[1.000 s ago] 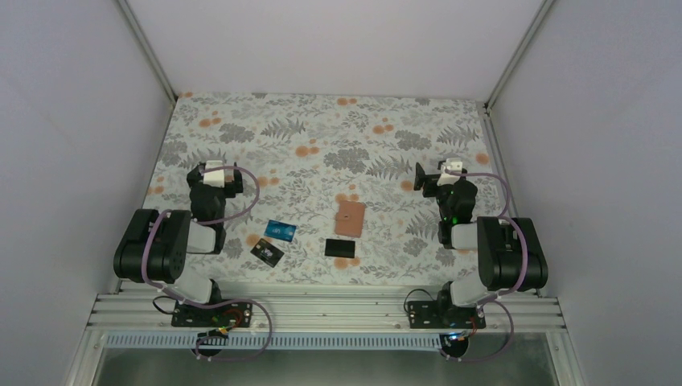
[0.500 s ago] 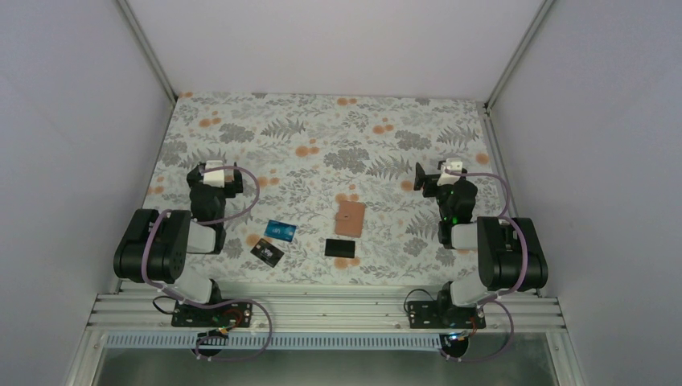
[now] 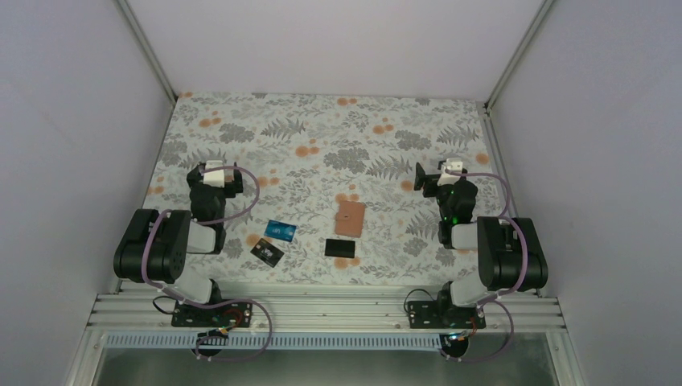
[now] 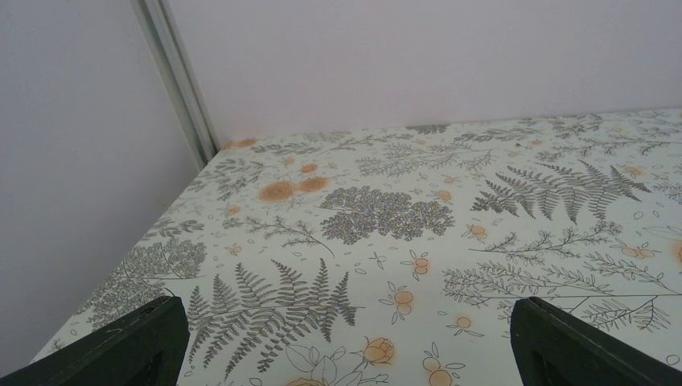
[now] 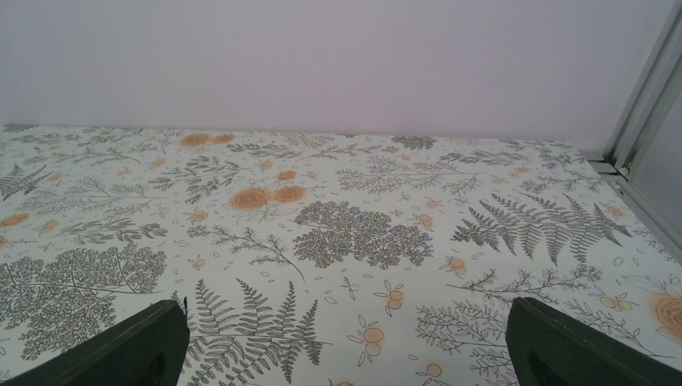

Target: Put the credit cards into the card holder

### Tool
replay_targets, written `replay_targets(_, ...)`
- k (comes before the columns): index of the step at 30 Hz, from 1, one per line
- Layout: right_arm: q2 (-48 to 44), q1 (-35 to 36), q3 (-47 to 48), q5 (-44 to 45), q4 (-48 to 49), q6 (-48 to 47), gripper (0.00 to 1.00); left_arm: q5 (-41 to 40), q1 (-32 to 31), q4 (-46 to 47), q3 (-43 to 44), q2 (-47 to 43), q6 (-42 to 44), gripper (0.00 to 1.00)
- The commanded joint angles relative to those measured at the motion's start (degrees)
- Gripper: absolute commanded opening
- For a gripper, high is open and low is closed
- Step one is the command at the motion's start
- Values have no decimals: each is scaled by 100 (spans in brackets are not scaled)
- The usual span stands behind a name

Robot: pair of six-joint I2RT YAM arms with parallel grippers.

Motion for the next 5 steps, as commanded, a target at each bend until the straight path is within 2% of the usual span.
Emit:
replay_targets(1,61,-39,-3,17,308,-99,100,136,23,316,-26,12,10,100)
replay_targets(5,29,-41,-32,12,331,-97,100,137,22,316,-27,14,12,100)
